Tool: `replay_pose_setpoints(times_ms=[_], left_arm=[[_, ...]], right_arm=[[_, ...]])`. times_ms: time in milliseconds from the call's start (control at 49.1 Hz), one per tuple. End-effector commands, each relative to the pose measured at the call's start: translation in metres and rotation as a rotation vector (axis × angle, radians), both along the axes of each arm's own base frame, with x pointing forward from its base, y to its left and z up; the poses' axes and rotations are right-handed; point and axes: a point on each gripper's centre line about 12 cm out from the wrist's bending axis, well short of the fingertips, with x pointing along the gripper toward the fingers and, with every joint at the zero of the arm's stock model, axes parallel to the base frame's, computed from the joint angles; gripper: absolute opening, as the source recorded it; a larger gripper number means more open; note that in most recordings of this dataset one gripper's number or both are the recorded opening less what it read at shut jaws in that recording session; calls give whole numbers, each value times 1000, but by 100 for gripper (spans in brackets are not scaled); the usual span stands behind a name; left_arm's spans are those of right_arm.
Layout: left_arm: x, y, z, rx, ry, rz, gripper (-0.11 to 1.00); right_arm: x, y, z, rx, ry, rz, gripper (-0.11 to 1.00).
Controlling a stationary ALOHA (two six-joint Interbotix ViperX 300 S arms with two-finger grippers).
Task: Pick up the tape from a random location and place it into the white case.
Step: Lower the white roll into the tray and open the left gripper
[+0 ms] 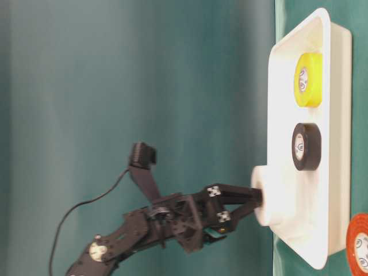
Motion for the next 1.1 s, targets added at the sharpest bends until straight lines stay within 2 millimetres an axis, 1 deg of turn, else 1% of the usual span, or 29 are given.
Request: replay_pose_setpoints(times_ms=[0, 122, 204, 265, 753, 916, 936, 977, 1079], left_arm=[[3, 4, 1, 19, -39, 6, 23], [1, 4, -18, 11, -20, 8, 23], [-1, 4, -27, 3, -5, 9, 23], [-3, 4, -30, 0, 2, 11, 23], [2, 6, -28, 3, -7, 10, 23], [3, 7, -24, 7, -15, 11, 23], [4, 8, -24, 8, -17, 11, 24], [5, 7, -22, 10, -21, 10, 32], [5, 7, -22, 10, -21, 8, 62]], right_arm=[[5, -1, 9, -5, -27, 1, 89], [5, -1, 9, -5, -27, 1, 89], [5, -1, 9, -5, -27, 1, 89], [5, -1, 9, -4, -27, 0, 89], [5, -1, 10, -5, -29, 1, 89], [5, -1, 9, -5, -27, 1, 89], [5, -1, 9, -5, -27, 1, 89], [5, -1, 9, -5, -27, 1, 89], [5, -1, 9, -5, -27, 1, 89]])
